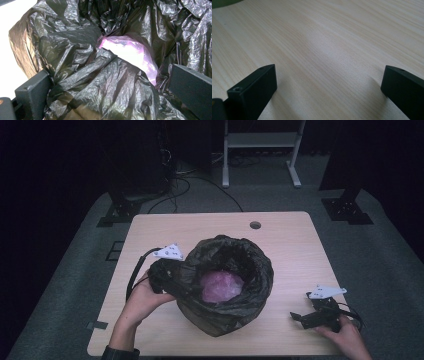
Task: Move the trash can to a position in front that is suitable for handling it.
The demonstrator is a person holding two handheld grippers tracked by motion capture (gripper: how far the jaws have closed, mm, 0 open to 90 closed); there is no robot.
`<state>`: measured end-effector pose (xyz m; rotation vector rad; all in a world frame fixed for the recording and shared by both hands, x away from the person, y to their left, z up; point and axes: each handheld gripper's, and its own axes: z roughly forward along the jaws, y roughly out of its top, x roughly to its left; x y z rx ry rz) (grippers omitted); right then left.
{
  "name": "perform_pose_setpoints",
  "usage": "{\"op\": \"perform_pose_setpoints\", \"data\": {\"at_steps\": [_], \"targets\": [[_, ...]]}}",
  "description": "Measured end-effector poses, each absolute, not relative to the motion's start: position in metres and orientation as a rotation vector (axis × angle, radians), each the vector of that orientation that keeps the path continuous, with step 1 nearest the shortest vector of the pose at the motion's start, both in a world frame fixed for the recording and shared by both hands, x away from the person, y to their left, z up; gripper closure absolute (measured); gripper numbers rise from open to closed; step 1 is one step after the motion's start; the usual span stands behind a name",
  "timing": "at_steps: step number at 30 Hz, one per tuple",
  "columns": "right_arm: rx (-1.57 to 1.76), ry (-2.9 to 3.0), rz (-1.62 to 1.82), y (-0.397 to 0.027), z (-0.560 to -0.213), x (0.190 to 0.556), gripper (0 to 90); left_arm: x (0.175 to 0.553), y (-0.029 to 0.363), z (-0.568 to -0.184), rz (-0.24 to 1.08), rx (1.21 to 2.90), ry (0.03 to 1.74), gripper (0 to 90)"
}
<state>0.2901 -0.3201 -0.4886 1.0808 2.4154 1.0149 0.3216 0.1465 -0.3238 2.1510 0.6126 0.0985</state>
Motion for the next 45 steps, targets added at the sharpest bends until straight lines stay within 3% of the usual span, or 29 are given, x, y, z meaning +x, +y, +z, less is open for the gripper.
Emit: {"op": "perform_pose_setpoints", "data": {"at_steps": [34,45], "targets": [[1.083,2.415,1.014,-0.32,-0.489,0.29,0.0,0.289,0.074,-0.327,-0.021,2.173,0.405,0.0],[1.083,2.414,1.015,-0.32,-0.489,0.29,0.0,0.29,0.088,-0.321,0.034,2.081,0.418,0.0]]}}
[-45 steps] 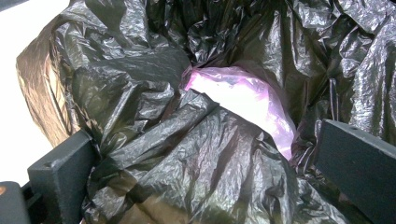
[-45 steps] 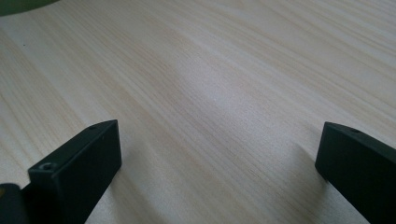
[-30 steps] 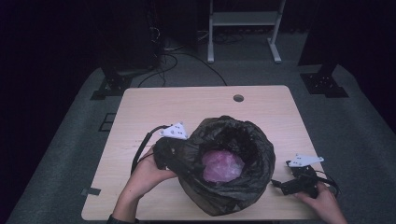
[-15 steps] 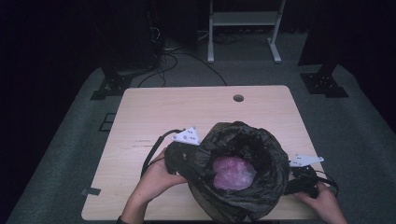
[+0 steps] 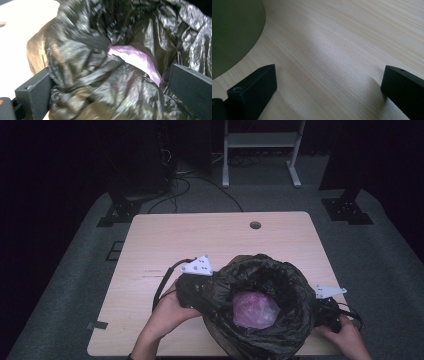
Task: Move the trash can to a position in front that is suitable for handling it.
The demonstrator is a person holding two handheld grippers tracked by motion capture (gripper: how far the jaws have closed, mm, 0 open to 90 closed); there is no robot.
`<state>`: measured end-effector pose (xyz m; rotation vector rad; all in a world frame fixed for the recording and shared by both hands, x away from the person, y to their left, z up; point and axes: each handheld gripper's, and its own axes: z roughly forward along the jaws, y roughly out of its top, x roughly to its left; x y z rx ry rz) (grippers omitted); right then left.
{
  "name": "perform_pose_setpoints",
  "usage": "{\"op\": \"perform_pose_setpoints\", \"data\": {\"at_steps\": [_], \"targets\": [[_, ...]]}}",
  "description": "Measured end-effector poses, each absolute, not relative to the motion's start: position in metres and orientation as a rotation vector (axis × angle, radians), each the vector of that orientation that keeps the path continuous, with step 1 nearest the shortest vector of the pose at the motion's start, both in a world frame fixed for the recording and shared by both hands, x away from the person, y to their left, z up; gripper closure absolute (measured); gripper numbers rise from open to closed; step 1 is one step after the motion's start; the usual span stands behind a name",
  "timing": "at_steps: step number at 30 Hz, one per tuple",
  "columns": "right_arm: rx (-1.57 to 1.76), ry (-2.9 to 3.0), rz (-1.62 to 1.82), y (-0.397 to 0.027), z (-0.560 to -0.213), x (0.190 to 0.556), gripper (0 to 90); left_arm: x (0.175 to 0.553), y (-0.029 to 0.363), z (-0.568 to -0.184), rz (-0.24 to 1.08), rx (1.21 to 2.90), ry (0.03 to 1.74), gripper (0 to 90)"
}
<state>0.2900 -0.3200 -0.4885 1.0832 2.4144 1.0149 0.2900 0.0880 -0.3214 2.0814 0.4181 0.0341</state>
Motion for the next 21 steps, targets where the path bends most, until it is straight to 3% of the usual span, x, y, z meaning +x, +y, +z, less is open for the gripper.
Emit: {"op": "perform_pose_setpoints", "data": {"at_steps": [21], "targets": [[1.084,2.414,1.015,-0.32,-0.489,0.29,0.0,0.282,0.152,-0.315,0.093,2.065,0.431,0.0]]}}
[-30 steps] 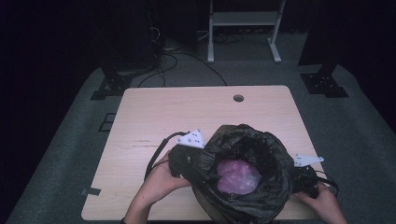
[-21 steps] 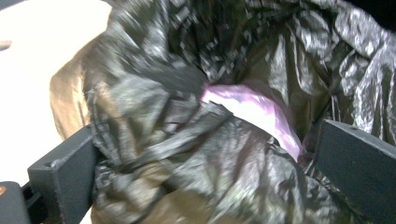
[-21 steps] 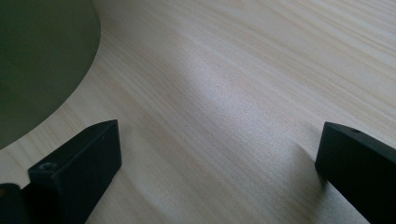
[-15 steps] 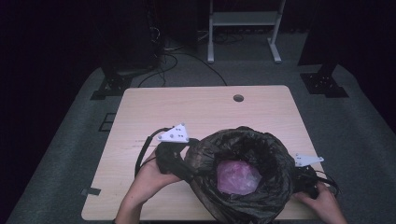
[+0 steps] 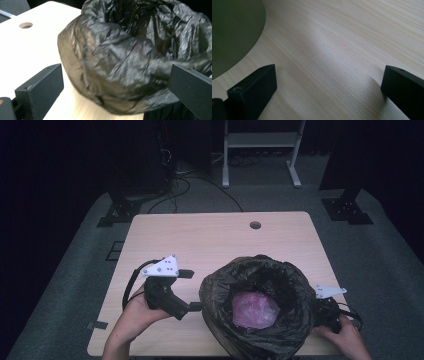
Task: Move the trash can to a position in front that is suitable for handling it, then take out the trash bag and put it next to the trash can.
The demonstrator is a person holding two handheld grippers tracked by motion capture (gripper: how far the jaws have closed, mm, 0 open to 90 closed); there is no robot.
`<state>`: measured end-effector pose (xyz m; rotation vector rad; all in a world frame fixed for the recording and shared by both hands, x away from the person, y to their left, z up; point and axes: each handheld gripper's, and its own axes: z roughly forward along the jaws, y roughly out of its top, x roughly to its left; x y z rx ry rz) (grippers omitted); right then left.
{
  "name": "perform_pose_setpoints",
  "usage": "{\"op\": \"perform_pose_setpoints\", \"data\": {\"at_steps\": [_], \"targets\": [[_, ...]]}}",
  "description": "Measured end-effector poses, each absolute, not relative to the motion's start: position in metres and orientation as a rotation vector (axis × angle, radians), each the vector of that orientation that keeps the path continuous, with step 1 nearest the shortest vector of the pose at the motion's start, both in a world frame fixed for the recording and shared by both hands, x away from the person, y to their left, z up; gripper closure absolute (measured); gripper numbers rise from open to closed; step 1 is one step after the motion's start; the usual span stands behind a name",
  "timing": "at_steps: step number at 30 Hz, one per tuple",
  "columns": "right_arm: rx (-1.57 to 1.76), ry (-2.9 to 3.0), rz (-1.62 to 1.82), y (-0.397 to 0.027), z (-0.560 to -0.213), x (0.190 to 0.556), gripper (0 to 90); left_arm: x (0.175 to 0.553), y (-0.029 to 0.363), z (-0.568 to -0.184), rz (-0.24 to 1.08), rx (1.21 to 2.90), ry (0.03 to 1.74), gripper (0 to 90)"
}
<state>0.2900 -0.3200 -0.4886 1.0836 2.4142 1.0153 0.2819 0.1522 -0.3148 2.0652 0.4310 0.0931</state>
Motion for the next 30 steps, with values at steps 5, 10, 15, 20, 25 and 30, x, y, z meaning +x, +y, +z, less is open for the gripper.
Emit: {"op": "perform_pose_setpoints", "data": {"at_steps": [5,10,15,20,25,30], "targets": [[1.083,2.414,1.015,-0.32,-0.489,0.29,0.0,0.292,0.16,-0.328,0.087,2.077,0.449,0.0],[1.084,2.414,1.015,-0.32,-0.489,0.29,0.0,0.297,0.158,-0.34,0.068,2.102,0.426,0.0],[1.084,2.414,1.016,-0.32,-0.489,0.29,0.0,0.297,0.152,-0.345,0.052,2.108,0.354,3.0],[1.084,2.414,1.015,-0.32,-0.489,0.29,0.0,0.299,0.149,-0.348,0.025,2.1,0.312,16.6],[1.083,2.414,1.015,-0.32,-0.489,0.29,0.0,0.299,0.146,-0.349,-0.008,2.084,0.259,36.9],[1.083,2.414,1.015,-0.32,-0.489,0.29,0.0,0.298,0.147,-0.349,-0.03,2.068,0.258,56.1]]}}
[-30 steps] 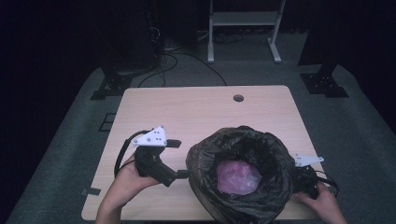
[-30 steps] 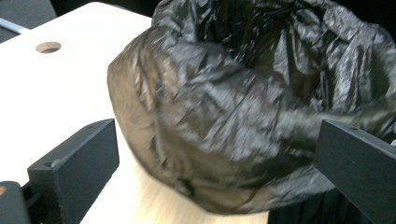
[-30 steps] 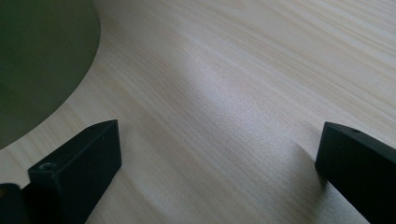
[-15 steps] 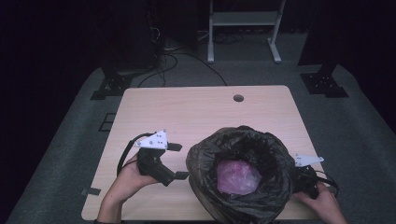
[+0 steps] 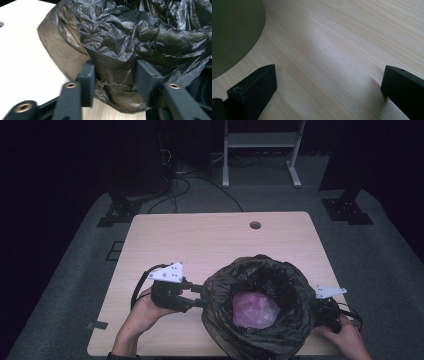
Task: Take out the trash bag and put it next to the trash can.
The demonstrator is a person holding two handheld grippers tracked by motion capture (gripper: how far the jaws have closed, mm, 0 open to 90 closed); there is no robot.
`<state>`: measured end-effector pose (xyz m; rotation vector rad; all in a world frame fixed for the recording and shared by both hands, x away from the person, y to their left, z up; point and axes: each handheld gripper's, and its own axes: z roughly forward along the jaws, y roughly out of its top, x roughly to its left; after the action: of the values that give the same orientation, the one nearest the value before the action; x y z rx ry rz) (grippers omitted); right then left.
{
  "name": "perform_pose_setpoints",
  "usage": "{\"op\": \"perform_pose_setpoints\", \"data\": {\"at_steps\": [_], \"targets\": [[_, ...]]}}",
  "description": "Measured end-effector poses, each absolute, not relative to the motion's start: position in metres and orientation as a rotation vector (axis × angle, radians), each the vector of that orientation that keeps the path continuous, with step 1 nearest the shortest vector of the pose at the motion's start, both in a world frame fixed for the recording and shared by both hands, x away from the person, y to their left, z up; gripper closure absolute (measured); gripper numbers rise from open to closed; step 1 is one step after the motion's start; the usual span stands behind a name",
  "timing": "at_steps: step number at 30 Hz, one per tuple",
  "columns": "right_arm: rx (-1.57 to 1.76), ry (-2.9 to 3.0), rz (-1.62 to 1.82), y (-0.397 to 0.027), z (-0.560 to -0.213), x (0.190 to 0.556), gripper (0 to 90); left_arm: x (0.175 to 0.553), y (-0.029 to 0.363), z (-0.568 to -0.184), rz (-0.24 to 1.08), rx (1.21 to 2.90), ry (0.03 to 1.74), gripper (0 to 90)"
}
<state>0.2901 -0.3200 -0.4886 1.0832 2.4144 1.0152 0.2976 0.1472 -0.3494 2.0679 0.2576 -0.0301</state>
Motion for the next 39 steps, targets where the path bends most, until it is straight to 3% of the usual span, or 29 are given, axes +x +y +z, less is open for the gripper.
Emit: {"op": "perform_pose_setpoints", "data": {"at_steps": [4,7,8,13,39], "targets": [[1.084,2.414,1.015,-0.32,-0.489,0.29,0.0,0.296,0.15,-0.35,-0.043,2.074,0.246,56.2],[1.083,2.415,1.015,-0.32,-0.489,0.29,0.0,0.297,0.154,-0.349,-0.064,2.061,0.247,67.1],[1.083,2.414,1.016,-0.32,-0.489,0.29,0.0,0.297,0.154,-0.348,-0.067,2.054,0.253,76.0],[1.083,2.414,1.015,-0.32,-0.489,0.29,0.0,0.295,0.156,-0.339,-0.057,2.034,0.255,85.3],[1.083,2.413,1.015,-0.32,-0.489,0.29,0.0,0.297,0.111,-0.272,-0.017,1.972,0.099,86.3]]}}
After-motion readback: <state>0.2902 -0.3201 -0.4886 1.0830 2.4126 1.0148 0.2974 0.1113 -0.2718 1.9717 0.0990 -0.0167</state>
